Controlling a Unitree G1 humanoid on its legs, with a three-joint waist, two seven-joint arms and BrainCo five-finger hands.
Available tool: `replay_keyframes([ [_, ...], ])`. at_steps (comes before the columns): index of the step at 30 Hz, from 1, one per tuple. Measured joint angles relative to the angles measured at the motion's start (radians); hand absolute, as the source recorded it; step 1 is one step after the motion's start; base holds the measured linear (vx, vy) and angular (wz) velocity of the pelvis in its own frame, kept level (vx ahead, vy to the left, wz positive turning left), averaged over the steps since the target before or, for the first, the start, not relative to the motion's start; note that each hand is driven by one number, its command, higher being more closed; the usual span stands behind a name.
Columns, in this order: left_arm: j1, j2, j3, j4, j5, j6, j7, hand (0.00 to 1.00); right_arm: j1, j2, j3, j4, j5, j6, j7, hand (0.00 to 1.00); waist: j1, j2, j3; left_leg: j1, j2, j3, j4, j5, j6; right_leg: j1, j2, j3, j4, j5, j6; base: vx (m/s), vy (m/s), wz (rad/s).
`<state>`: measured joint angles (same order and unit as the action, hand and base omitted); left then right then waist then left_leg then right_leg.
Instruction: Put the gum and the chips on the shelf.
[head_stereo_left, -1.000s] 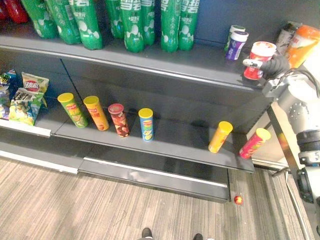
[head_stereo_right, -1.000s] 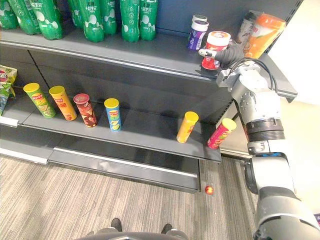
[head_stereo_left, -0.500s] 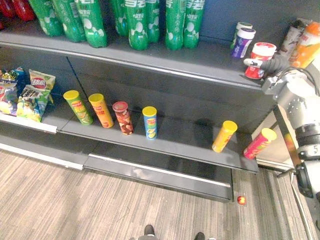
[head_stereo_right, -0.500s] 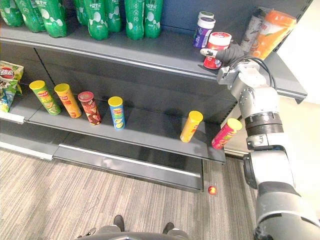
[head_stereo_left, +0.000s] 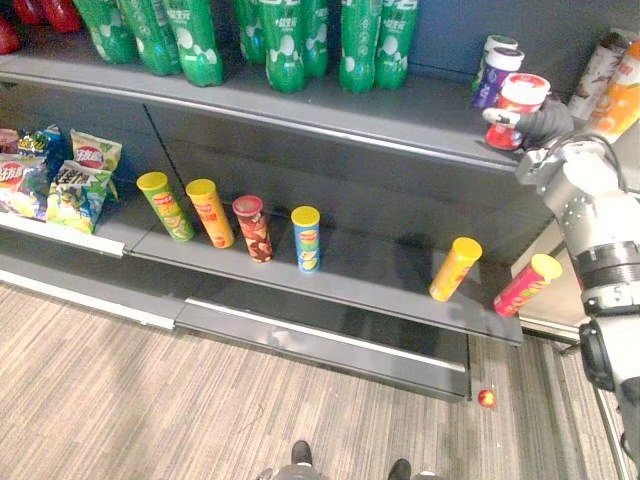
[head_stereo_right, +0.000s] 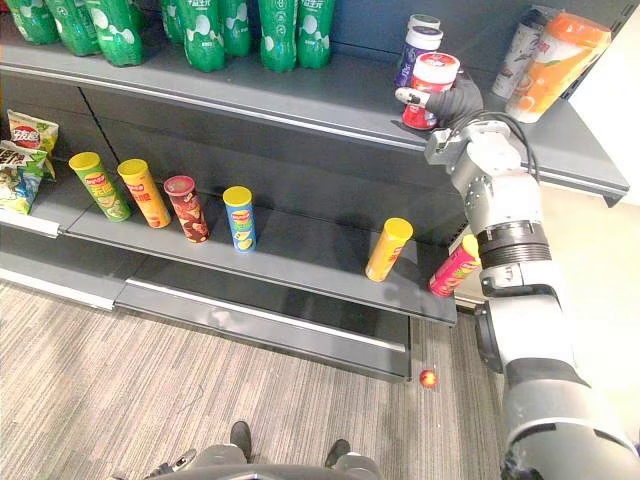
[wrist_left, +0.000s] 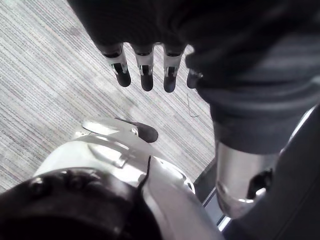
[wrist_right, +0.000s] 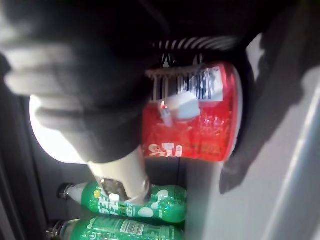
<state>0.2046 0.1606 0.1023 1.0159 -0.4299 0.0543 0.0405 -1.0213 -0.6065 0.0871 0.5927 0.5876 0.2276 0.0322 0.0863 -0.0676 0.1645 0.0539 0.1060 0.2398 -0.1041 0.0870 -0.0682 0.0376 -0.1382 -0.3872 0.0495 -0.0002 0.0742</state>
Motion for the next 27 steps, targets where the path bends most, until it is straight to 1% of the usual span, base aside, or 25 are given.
replay_keyframes([
  [7, -0.008, 0.000, -0.014, 0.000, -0.002, 0.000, 0.001, 0.00, 0.000, 0.018, 0.004, -0.029, -0.002, -0.002, -0.001, 1.00, 0.001, 0.000, 0.008, -0.001, 0.002, 0.000, 0.000, 0.000, -0.001, -0.001, 0.002, 0.000, 0.002, -0.001, -0.002, 0.00, 0.000, 0.00],
  [15, -0.013, 0.000, -0.017, 0.000, -0.002, 0.000, 0.002, 0.00, -0.002, 0.019, 0.010, -0.037, -0.008, -0.018, -0.002, 1.00, 0.001, 0.000, 0.009, -0.014, 0.006, -0.003, 0.000, 0.004, -0.004, -0.016, 0.004, -0.001, 0.009, -0.002, -0.004, 0.00, 0.000, 0.00],
  [16, -0.013, 0.000, -0.018, 0.000, -0.002, 0.000, 0.002, 0.00, -0.002, 0.020, 0.010, -0.036, -0.016, -0.018, -0.002, 0.00, 0.001, 0.000, 0.009, -0.013, 0.007, -0.003, 0.000, 0.005, -0.005, -0.016, 0.004, -0.002, 0.012, -0.003, -0.005, 0.00, 0.000, 0.00],
  [20, -0.014, 0.000, -0.018, 0.000, -0.002, 0.000, 0.001, 0.00, -0.002, 0.027, 0.010, -0.033, -0.040, -0.019, -0.003, 0.00, 0.001, -0.001, 0.009, -0.012, 0.010, -0.004, 0.000, 0.006, -0.007, -0.020, 0.005, -0.003, 0.023, -0.009, -0.008, 0.00, 0.000, 0.00],
  [27, -0.015, 0.002, -0.019, 0.001, -0.002, 0.000, 0.001, 0.00, -0.002, 0.035, 0.014, -0.024, -0.040, -0.043, -0.005, 0.00, 0.002, -0.001, 0.009, -0.012, 0.015, -0.004, 0.000, 0.008, -0.010, -0.021, 0.010, -0.002, 0.023, -0.011, -0.010, 0.00, 0.000, 0.00],
])
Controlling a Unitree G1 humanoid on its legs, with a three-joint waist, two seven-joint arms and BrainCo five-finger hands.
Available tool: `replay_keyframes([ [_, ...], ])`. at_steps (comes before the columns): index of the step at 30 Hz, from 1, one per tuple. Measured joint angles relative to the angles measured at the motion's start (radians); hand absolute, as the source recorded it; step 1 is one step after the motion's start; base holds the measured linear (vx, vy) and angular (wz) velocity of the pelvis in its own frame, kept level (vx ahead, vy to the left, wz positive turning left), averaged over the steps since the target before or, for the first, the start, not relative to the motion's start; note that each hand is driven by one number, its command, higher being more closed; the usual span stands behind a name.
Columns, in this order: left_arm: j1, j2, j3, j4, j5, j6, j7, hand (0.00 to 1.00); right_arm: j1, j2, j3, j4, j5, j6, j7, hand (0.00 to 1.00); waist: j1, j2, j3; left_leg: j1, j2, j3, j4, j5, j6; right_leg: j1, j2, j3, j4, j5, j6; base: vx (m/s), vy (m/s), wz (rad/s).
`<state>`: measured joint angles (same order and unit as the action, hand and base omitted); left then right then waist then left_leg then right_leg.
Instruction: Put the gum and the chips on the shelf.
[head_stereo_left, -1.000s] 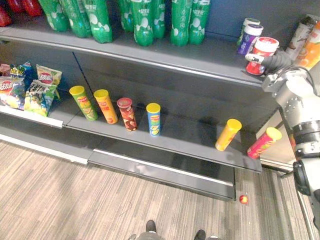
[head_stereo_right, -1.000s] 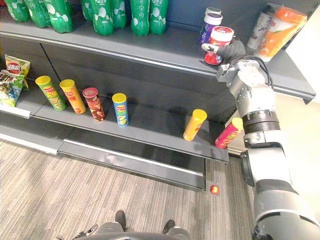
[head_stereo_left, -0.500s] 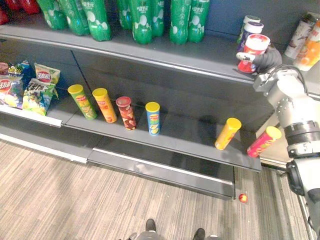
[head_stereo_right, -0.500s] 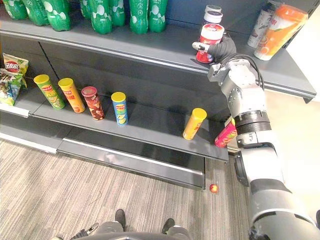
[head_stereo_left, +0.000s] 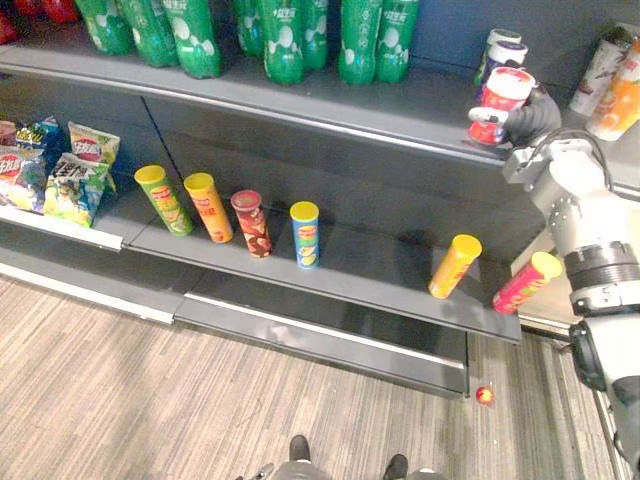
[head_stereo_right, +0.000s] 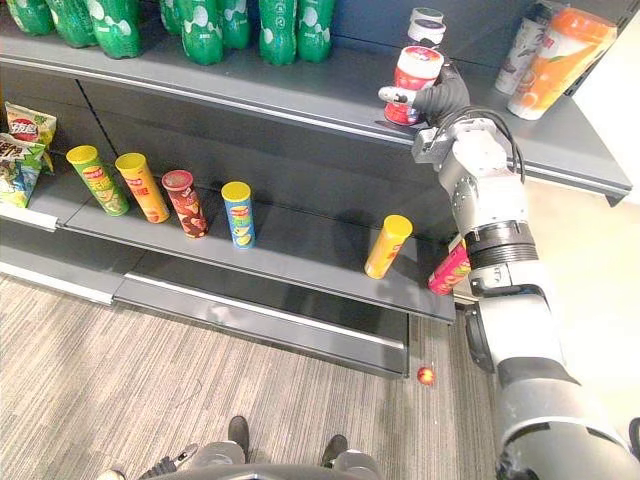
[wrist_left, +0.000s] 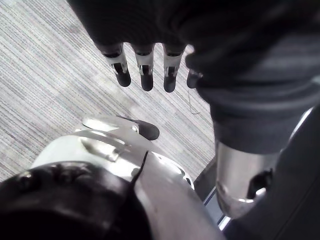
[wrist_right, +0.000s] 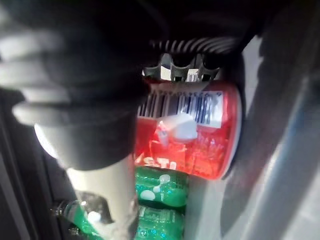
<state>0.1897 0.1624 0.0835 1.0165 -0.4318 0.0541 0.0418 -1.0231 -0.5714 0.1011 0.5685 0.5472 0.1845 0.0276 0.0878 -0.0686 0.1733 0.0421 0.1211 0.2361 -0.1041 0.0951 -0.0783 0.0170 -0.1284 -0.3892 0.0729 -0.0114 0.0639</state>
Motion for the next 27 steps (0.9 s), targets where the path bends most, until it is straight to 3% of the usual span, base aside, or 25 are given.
replay_keyframes([
  [20, -0.002, 0.016, -0.008, 0.008, 0.004, -0.001, -0.005, 0.00, 0.000, -0.003, 0.024, -0.003, 0.000, -0.006, -0.021, 0.00, -0.004, -0.012, -0.003, 0.017, 0.014, 0.036, 0.000, 0.000, -0.002, 0.004, 0.019, 0.033, -0.022, 0.007, -0.003, 0.01, -0.005, -0.05],
  [27, -0.002, 0.017, -0.006, 0.010, 0.013, -0.002, -0.006, 0.00, -0.025, -0.054, 0.024, -0.018, 0.000, 0.001, -0.026, 0.00, -0.009, -0.016, -0.005, 0.018, 0.019, 0.059, 0.000, 0.001, -0.001, 0.010, 0.031, 0.050, -0.058, 0.032, -0.008, 0.04, -0.009, -0.09],
])
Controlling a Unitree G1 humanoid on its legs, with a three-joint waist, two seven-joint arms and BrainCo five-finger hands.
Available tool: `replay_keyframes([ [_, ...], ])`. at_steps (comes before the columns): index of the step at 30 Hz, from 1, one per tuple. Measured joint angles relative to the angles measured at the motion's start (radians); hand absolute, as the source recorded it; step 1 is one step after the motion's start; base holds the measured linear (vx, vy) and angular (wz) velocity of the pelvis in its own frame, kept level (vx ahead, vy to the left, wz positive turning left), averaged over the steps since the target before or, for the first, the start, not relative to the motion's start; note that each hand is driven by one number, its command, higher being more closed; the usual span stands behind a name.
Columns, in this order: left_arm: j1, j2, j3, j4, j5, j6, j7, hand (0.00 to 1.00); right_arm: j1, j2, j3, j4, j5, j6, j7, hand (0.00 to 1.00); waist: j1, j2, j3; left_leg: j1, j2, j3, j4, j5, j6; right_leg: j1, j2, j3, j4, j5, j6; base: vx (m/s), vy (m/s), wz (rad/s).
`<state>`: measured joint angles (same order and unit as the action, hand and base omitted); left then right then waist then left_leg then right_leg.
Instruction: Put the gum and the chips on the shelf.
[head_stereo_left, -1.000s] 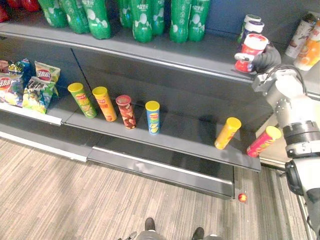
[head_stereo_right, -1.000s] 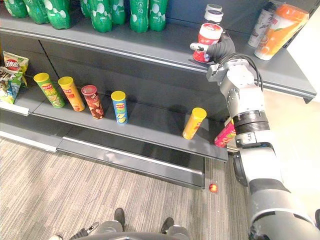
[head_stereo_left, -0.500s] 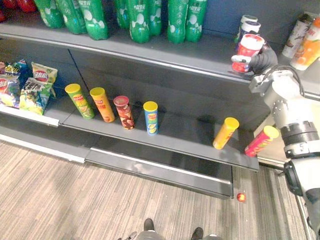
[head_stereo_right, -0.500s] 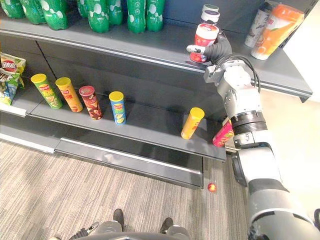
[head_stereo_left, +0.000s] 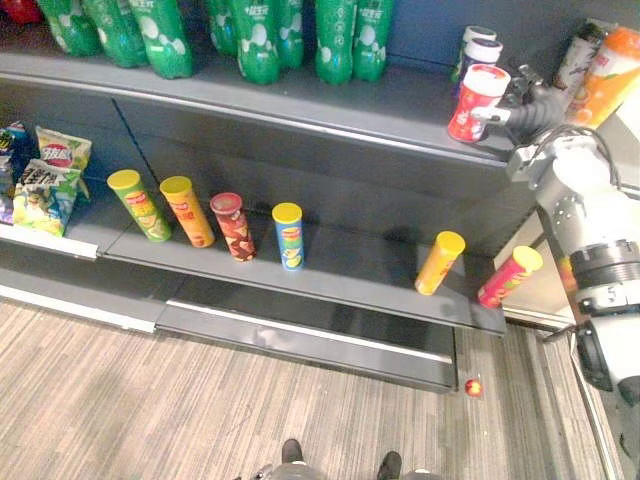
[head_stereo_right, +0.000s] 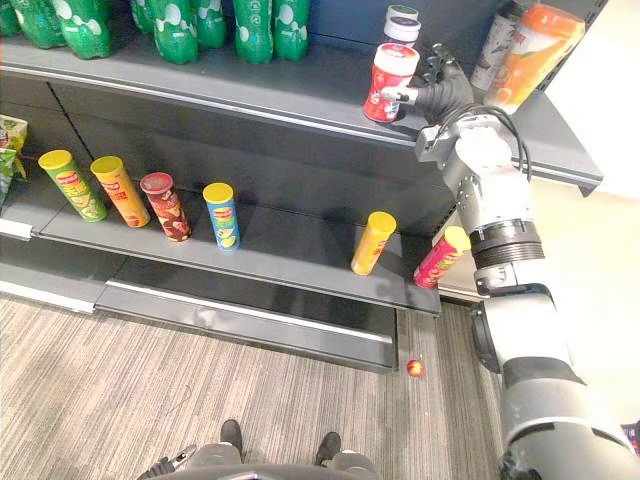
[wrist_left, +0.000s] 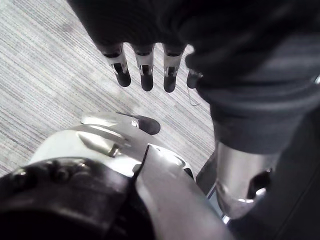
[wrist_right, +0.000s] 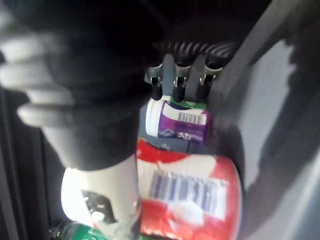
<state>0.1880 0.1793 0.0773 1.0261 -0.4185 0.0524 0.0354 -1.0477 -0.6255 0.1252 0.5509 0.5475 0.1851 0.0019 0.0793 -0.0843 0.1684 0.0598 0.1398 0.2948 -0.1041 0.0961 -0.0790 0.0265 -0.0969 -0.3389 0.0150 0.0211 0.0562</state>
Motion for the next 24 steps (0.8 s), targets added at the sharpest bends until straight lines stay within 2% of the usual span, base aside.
replay_keyframes([
  [4, 0.001, 0.000, 0.005, 0.006, 0.002, -0.001, -0.001, 0.00, -0.039, -0.040, 0.000, -0.043, -0.001, -0.005, 0.000, 0.00, -0.011, -0.001, -0.001, 0.005, 0.003, 0.006, 0.000, 0.000, -0.001, 0.004, 0.005, 0.006, -0.007, 0.001, 0.002, 0.03, -0.008, -0.04],
  [11, 0.004, 0.006, 0.009, 0.020, 0.006, -0.012, -0.002, 0.00, -0.068, -0.155, 0.000, -0.157, 0.002, -0.047, -0.004, 0.00, -0.027, -0.016, -0.015, 0.015, 0.013, 0.031, 0.000, -0.005, -0.008, 0.013, 0.019, 0.023, -0.033, 0.012, -0.002, 0.03, -0.012, -0.10],
  [17, 0.006, 0.012, 0.010, 0.048, 0.009, -0.021, -0.007, 0.00, -0.063, -0.195, 0.000, -0.266, 0.019, -0.074, -0.005, 0.00, -0.050, -0.017, -0.028, 0.030, 0.020, 0.060, 0.000, -0.012, -0.016, 0.011, 0.028, 0.050, -0.036, 0.011, 0.000, 0.04, -0.006, -0.16],
  [20, 0.009, 0.012, 0.010, 0.051, 0.009, -0.025, -0.010, 0.00, 0.018, -0.225, -0.022, -0.378, 0.026, -0.108, -0.006, 0.00, -0.051, -0.021, -0.047, 0.030, 0.024, 0.081, 0.000, -0.016, -0.021, -0.001, 0.033, 0.068, -0.035, 0.011, 0.000, 0.05, -0.006, -0.16],
  [24, 0.008, 0.011, 0.010, 0.078, 0.008, -0.052, -0.012, 0.00, 0.252, -0.202, -0.141, -0.594, 0.064, -0.129, -0.002, 0.00, -0.060, -0.021, -0.060, 0.032, 0.024, 0.096, 0.000, -0.018, -0.024, -0.006, 0.033, 0.080, -0.033, 0.012, -0.002, 0.05, 0.003, -0.07],
])
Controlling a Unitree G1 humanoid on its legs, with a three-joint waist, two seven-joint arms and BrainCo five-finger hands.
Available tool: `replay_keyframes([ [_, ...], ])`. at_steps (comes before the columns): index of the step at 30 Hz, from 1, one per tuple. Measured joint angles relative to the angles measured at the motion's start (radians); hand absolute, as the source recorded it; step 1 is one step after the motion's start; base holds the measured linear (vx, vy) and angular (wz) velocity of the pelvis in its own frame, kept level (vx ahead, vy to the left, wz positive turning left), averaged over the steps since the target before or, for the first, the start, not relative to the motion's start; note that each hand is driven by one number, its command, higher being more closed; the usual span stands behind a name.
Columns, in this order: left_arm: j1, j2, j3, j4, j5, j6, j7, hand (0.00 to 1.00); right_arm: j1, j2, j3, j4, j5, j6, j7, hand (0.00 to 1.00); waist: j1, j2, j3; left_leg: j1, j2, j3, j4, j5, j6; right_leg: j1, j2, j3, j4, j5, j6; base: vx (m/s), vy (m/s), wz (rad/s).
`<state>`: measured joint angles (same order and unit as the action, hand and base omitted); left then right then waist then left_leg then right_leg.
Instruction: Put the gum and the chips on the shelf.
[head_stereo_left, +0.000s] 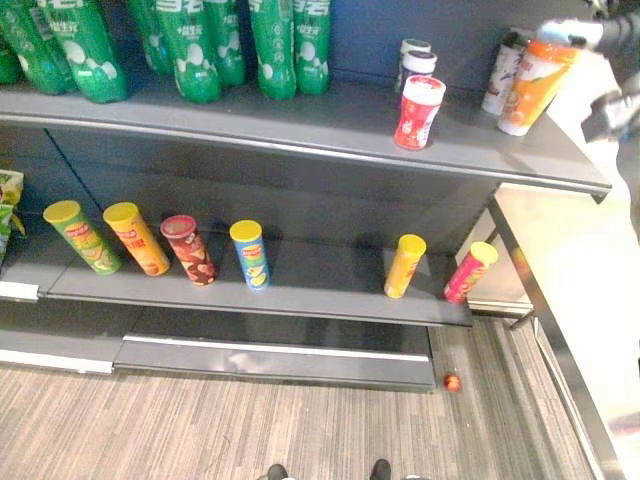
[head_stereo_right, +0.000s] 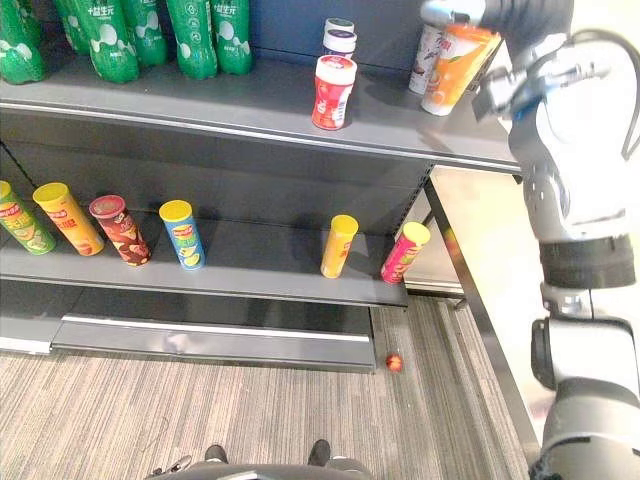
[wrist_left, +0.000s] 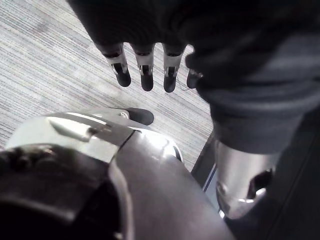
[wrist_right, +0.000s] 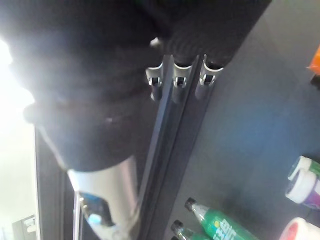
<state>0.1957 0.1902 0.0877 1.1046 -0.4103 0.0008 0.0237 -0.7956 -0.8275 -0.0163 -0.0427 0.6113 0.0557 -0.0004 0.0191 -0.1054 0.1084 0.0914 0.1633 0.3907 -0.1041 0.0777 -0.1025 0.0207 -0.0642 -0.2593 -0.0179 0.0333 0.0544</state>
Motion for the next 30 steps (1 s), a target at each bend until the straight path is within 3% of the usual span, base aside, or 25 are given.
replay_keyframes([
  [3, 0.006, -0.004, 0.016, 0.011, 0.000, -0.007, 0.000, 0.00, 0.137, 0.076, -0.053, -0.121, 0.011, 0.000, 0.024, 0.00, -0.019, 0.000, 0.000, 0.004, 0.001, 0.008, 0.000, -0.001, -0.001, -0.004, 0.001, 0.011, 0.003, 0.000, 0.000, 0.02, 0.005, -0.12],
  [7, 0.016, -0.013, 0.037, 0.023, 0.000, -0.028, 0.002, 0.00, 0.364, 0.250, -0.054, -0.287, 0.071, 0.010, 0.095, 0.00, -0.039, 0.006, -0.006, 0.018, 0.002, 0.022, 0.000, -0.010, -0.002, -0.001, 0.002, 0.028, 0.006, -0.004, 0.005, 0.01, 0.004, -0.14],
  [11, 0.019, -0.021, 0.037, 0.031, -0.001, -0.030, 0.015, 0.00, 0.508, 0.354, 0.083, -0.381, 0.066, 0.040, 0.192, 0.00, -0.042, 0.010, -0.018, 0.019, 0.001, 0.038, 0.000, -0.019, -0.007, -0.012, 0.002, 0.045, 0.007, -0.003, 0.006, 0.01, 0.014, -0.11],
  [17, 0.022, -0.021, 0.032, 0.031, -0.014, -0.024, 0.018, 0.00, 0.643, 0.425, 0.295, -0.386, 0.026, 0.047, 0.271, 0.00, -0.036, 0.001, -0.027, 0.016, -0.002, 0.035, 0.000, -0.020, -0.007, -0.017, -0.001, 0.045, 0.017, -0.005, 0.004, 0.02, 0.003, 0.01],
  [19, 0.023, -0.016, 0.011, 0.031, -0.021, -0.024, 0.022, 0.00, 0.691, 0.440, 0.352, -0.365, 0.025, 0.056, 0.280, 0.00, -0.035, 0.002, -0.027, 0.014, -0.003, 0.034, 0.000, -0.021, -0.007, -0.018, -0.002, 0.045, 0.019, -0.005, 0.004, 0.04, 0.008, 0.01],
  [24, 0.018, 0.000, -0.055, 0.039, -0.056, -0.015, 0.041, 0.00, 0.842, 0.459, 0.510, -0.116, -0.069, 0.085, 0.310, 0.00, -0.033, 0.010, -0.035, 0.008, -0.007, 0.030, 0.000, -0.024, -0.004, -0.016, -0.007, 0.038, 0.018, -0.007, 0.002, 0.03, 0.007, 0.03],
  [30, 0.017, 0.001, -0.085, 0.040, -0.058, 0.005, 0.042, 0.00, 0.931, 0.505, 0.509, 0.133, -0.106, 0.090, 0.308, 0.00, -0.036, 0.032, -0.041, 0.001, -0.015, 0.026, 0.000, -0.031, 0.005, -0.017, -0.015, 0.032, 0.018, -0.010, -0.002, 0.02, 0.017, 0.04],
])
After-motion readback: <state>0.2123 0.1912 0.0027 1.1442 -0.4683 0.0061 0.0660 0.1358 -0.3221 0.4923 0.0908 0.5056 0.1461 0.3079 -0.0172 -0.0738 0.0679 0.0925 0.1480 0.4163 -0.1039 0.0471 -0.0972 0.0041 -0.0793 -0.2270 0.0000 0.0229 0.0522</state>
